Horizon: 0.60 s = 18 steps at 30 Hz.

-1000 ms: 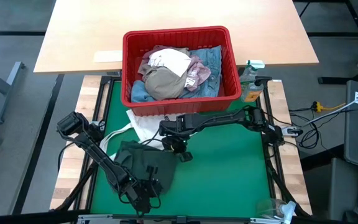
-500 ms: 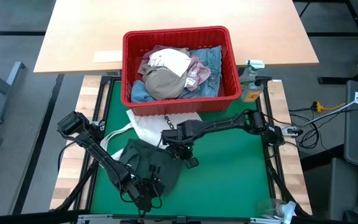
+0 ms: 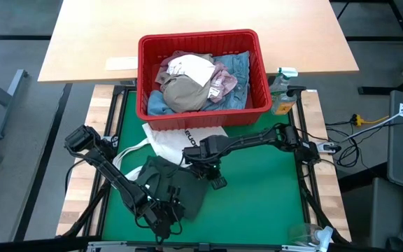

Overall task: Fold laundry
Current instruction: Fold the green shirt

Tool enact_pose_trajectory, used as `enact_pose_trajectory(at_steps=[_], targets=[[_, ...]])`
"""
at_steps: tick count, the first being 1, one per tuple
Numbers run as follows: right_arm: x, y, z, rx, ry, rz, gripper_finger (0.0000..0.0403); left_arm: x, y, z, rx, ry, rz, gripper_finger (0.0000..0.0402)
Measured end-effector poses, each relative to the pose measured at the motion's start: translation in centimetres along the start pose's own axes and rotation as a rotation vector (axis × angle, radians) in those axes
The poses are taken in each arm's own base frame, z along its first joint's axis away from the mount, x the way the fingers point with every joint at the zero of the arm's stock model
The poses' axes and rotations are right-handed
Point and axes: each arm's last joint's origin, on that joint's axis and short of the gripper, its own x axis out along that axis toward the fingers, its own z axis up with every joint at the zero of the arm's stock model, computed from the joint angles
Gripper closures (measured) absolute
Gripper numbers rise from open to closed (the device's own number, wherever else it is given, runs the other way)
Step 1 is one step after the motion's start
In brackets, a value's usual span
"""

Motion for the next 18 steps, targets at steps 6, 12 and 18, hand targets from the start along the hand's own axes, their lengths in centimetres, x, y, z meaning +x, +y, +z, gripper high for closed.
enact_pose_trajectory(at_steps=[6, 12, 18], targets=[[-0.6, 0.1, -0.2, 0.059, 0.051, -0.057, 0.0259, -0.4, 0.2, -0.2, -0.047, 0.036, -0.002, 0.0296], [-2.1, 1.0, 1.0, 0.032, -0.018, -0.072, 0.0256, -2.4, 1.3, -0.4, -0.16, 0.109, -0.002, 0.031], [-1.3, 3.1, 3.1, -0.082, -0.159, -0.088, 0.0256, -3.7, 2.4, -1.4, -0.207, 0.229, 0.072, 0.0311]])
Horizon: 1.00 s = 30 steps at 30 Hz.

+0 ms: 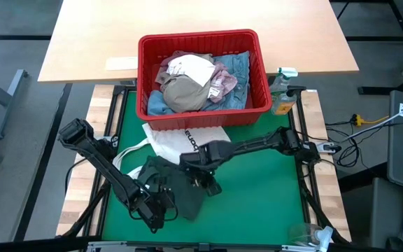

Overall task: Fold laundry
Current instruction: Fold the green shirt

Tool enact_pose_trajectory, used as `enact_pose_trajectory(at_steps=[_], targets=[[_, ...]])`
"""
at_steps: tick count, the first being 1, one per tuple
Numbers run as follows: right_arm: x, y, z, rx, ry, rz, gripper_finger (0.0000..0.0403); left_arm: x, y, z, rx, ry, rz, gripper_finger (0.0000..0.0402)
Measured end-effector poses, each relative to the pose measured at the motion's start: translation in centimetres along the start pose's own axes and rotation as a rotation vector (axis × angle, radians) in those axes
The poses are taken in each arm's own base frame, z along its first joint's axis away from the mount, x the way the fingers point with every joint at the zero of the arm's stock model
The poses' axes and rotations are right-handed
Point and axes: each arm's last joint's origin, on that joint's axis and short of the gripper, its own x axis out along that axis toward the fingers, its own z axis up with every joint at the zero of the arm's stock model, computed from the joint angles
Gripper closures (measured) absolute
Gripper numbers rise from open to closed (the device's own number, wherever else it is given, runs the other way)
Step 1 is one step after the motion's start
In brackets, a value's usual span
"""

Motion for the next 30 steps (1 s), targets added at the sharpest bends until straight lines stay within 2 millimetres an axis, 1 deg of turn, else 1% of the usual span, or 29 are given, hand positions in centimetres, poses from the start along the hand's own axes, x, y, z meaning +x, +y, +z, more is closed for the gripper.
enact_pose_trajectory(at_steps=[2, 4, 6, 8, 11, 16, 20, 22, 26, 30], targets=[[0.6, 0.6, 0.6, -0.046, -0.048, -0.005, 0.0256, 0.0, 0.4, -0.5, -0.011, 0.053, 0.044, 0.0311], [1.7, 0.9, 0.8, -0.083, -0.057, -0.003, 0.0255, -0.1, 0.8, -1.0, -0.024, 0.098, 0.083, 0.0311], [2.9, 1.0, 0.7, -0.1, -0.057, -0.011, 0.0255, -0.2, 1.1, -1.4, -0.03, 0.132, 0.118, 0.0311], [3.5, 1.0, 0.7, -0.108, -0.063, -0.011, 0.0255, -0.3, 1.4, -1.7, -0.013, 0.164, 0.15, 0.0311], [4.3, 0.9, 0.0, -0.098, -0.029, -0.008, 0.0255, -0.1, 2.0, -2.5, 0.012, 0.22, 0.196, 0.0311], [5.3, 0.7, -1.3, -0.079, 0.038, 0.003, 0.0255, 0.2, 3.4, -4.5, 0.005, 0.345, 0.312, 0.0311], [6.6, 0.6, -2.6, -0.068, 0.087, 0.016, 0.0255, -0.3, 4.2, -5.3, -0.031, 0.417, 0.411, 0.0311], [6.9, 0.6, -2.9, -0.063, 0.104, 0.021, 0.0255, -0.7, 4.4, -5.6, -0.029, 0.46, 0.442, 0.0311], [6.9, 0.7, -3.2, -0.056, 0.126, 0.026, 0.0255, -1.3, 4.8, -6.2, -0.029, 0.553, 0.48, 0.0311], [6.3, 0.8, -2.7, -0.056, 0.124, 0.025, 0.0255, -1.7, 4.8, -6.6, -0.047, 0.596, 0.502, 0.0312]])
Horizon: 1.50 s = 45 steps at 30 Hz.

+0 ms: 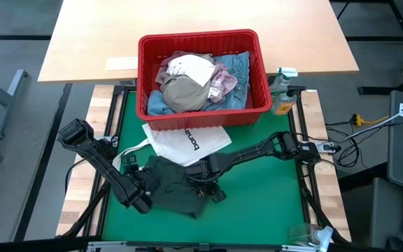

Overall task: Fold laundry
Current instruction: Fold the green shirt

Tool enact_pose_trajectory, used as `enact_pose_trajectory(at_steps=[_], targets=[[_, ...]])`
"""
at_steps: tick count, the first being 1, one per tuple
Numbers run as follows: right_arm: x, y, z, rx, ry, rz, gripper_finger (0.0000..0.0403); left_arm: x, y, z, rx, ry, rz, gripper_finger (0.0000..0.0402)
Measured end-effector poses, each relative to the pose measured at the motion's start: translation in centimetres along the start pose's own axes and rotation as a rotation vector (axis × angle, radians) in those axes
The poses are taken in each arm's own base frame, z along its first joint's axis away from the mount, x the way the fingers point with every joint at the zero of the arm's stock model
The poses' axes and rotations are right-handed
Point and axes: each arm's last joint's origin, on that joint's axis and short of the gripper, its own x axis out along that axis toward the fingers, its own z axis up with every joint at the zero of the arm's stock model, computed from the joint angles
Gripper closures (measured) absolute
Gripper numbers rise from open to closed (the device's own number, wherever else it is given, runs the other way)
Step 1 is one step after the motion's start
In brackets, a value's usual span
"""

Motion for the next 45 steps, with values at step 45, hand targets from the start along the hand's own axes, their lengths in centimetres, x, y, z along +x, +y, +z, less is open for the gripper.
enact_pose_trajectory(at_steps=[45], targets=[[-4.6, 0.2, 3.6, -0.054, -0.183, -0.125, 0.0256, -4.9, -3.0, 1.9, -0.525, -0.288, -0.399, 0.0276]])
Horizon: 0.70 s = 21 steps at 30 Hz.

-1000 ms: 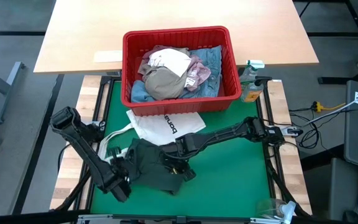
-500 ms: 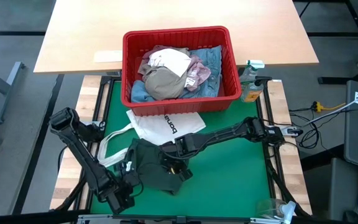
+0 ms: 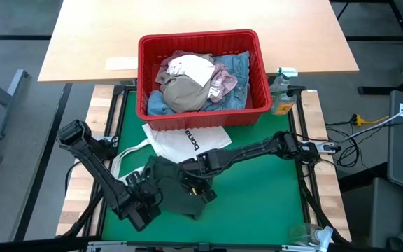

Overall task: Fold laundry
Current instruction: Fold the green shirt

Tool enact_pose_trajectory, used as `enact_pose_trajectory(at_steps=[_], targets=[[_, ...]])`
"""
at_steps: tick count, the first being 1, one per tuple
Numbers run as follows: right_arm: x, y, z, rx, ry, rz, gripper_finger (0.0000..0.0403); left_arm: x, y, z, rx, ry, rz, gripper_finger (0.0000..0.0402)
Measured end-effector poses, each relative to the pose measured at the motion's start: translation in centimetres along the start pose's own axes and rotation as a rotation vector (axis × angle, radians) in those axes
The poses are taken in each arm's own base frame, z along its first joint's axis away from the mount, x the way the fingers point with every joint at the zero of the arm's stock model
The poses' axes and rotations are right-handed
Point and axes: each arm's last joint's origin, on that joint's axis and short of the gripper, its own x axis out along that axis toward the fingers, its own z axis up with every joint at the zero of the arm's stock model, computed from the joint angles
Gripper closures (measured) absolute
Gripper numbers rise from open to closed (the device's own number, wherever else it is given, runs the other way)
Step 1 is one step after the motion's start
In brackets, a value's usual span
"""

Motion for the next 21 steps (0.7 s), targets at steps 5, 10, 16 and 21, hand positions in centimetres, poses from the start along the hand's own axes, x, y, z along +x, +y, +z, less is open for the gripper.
enact_pose_trajectory(at_steps=[5, 10, 16, 21], targets=[[0.1, 0.2, 0.1, -0.004, -0.002, 0.001, 0.0256, 0.4, 0.2, 1.0, -0.157, 0.003, 0.016, 0.0235], [0.3, 0.9, 0.6, -0.029, -0.032, -0.011, 0.0256, 0.7, 0.3, 1.3, -0.276, 0.004, 0.024, 0.0219], [0.9, 1.1, 0.9, -0.045, -0.069, -0.058, 0.0256, 2.2, 1.2, 0.3, -0.356, 0.002, 0.084, 0.0225], [3.1, 0.8, -0.3, 0.054, -0.078, -0.08, 0.0256, 3.1, 1.9, -0.2, -0.32, 0.002, 0.121, 0.025]])
